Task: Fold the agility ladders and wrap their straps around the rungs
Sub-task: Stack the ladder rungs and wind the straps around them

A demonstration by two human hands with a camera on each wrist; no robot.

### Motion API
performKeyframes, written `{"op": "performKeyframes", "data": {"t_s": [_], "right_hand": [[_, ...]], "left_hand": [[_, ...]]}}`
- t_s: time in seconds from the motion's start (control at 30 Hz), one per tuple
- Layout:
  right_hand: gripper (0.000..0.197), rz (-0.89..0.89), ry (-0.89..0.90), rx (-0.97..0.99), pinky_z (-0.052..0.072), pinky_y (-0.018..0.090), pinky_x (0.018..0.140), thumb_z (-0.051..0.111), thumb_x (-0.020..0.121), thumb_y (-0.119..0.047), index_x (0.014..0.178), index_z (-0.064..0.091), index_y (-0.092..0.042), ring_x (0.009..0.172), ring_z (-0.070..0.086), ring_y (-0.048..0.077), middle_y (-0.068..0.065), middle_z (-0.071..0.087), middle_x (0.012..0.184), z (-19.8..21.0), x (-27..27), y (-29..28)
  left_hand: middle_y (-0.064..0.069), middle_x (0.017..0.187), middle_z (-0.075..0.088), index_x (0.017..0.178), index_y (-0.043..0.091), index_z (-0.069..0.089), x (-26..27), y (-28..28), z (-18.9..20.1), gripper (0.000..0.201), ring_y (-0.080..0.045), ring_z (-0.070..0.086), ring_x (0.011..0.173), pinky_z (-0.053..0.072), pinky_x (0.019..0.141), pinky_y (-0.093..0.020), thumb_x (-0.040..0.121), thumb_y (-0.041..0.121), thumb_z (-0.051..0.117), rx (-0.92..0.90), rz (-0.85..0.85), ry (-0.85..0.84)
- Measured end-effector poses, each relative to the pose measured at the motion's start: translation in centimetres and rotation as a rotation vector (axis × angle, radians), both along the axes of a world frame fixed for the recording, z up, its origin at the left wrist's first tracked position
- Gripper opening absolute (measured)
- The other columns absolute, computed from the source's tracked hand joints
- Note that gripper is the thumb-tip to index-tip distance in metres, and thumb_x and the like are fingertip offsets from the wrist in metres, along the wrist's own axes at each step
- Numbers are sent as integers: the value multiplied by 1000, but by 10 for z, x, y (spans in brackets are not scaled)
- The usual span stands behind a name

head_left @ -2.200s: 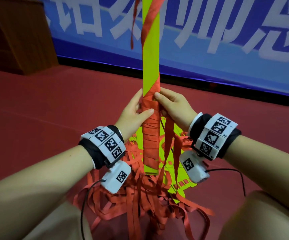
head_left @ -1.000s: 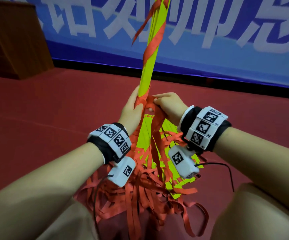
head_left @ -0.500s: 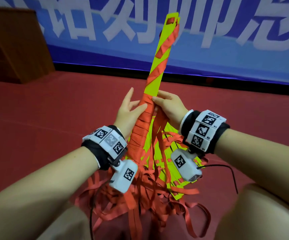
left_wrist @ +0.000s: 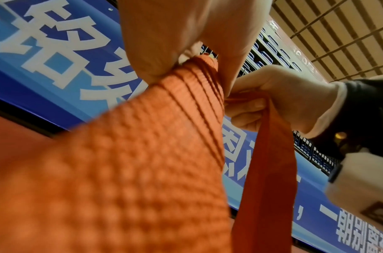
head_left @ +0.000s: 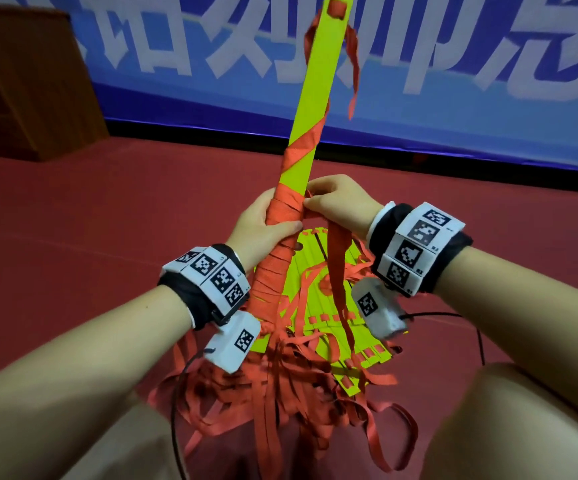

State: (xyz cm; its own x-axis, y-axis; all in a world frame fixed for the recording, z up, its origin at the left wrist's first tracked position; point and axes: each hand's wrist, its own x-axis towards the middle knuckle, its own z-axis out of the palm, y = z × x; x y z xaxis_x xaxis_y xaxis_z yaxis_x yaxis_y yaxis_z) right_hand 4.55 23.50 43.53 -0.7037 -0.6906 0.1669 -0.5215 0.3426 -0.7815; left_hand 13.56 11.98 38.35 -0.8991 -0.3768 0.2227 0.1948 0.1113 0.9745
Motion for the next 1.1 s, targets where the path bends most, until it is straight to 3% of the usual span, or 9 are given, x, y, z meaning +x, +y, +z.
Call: {"op": "performKeyframes", "data": {"t_s": [0.1, 0.2, 0.33, 0.5, 0.67, 0.73, 0.97, 1.03, 1.1], "right_hand": [[18, -21, 49, 32, 52, 46, 86, 55, 86, -2, 93, 69, 7, 76, 60, 24, 26, 70, 95, -1, -2, 1], [15, -38, 78, 61, 51, 32, 68, 58, 86, -7, 92, 71, -2, 66, 60, 19, 13, 70, 83, 2, -4, 7], [32, -11, -18, 114, 51, 33, 63, 40, 86, 6, 75, 64, -12, 58, 57, 21, 9, 63, 65, 0, -8, 14], [34, -11, -400, -67, 40, 28, 54, 32, 80, 19, 73, 56, -3, 52, 49, 21, 12, 55, 56, -11, -10, 9], [28, -70, -504, -14, 29, 14, 37, 45, 96, -14, 69, 52, -12, 34, 40, 6, 3, 53, 59, -6, -1, 4], [31, -38, -491, 23, 30, 16, 38, 53, 96, -26, 68, 54, -15, 39, 39, 7, -1, 56, 56, -6, 0, 2], [31, -17, -425, -159, 44, 22, 50, 40, 95, 7, 73, 57, -7, 46, 55, 8, 8, 58, 64, -14, 3, -1], [31, -45, -328, -162, 38, 19, 46, 39, 94, 7, 76, 59, -8, 49, 50, 9, 6, 53, 64, -13, 6, -2], [22, -63, -316, -174, 35, 16, 40, 43, 95, 2, 86, 62, -5, 51, 46, 11, 7, 52, 67, -10, 6, -2]], "left_hand": [[-10, 89, 66, 107, 26, 55, 0, 1, -1, 41, -22, 66, 62, 58, 65, -39, 82, -4, 69, -5, 48, -6], [-12, 93, 67, 106, 29, 50, 1, -1, 0, 43, -28, 69, 71, 58, 73, -46, 82, 0, 69, 17, 75, -18], [-14, 90, 66, 121, 19, 42, 4, -11, 1, 43, -18, 70, 68, 57, 65, -31, 88, -3, 62, -37, 104, -22], [-3, 89, 63, 131, 13, 47, 5, -13, -2, 43, -15, 66, 66, 55, 62, -21, 91, 0, 58, -130, 185, -20], [5, 100, 59, 132, 19, 47, 5, 0, 5, 33, -5, 56, 84, 43, 59, -3, 100, 10, 42, -133, 185, 5], [5, 107, 58, 134, 21, 47, 5, 5, 6, 34, -6, 55, 93, 42, 69, -7, 102, 12, 38, -129, 176, 3], [5, 145, 42, 149, 38, 29, 5, 9, -5, 52, -19, 39, 133, 31, 110, -34, 99, 26, 34, -183, 142, -11], [2, 144, 39, 146, 54, 23, 5, 11, -6, 58, -24, 48, 123, 42, 106, -46, 92, 36, 35, -194, 113, -63], [-6, 125, 42, 148, 51, 21, 3, 12, -7, 58, -17, 56, 92, 52, 88, -24, 98, 31, 42, -226, 125, -98]]}}
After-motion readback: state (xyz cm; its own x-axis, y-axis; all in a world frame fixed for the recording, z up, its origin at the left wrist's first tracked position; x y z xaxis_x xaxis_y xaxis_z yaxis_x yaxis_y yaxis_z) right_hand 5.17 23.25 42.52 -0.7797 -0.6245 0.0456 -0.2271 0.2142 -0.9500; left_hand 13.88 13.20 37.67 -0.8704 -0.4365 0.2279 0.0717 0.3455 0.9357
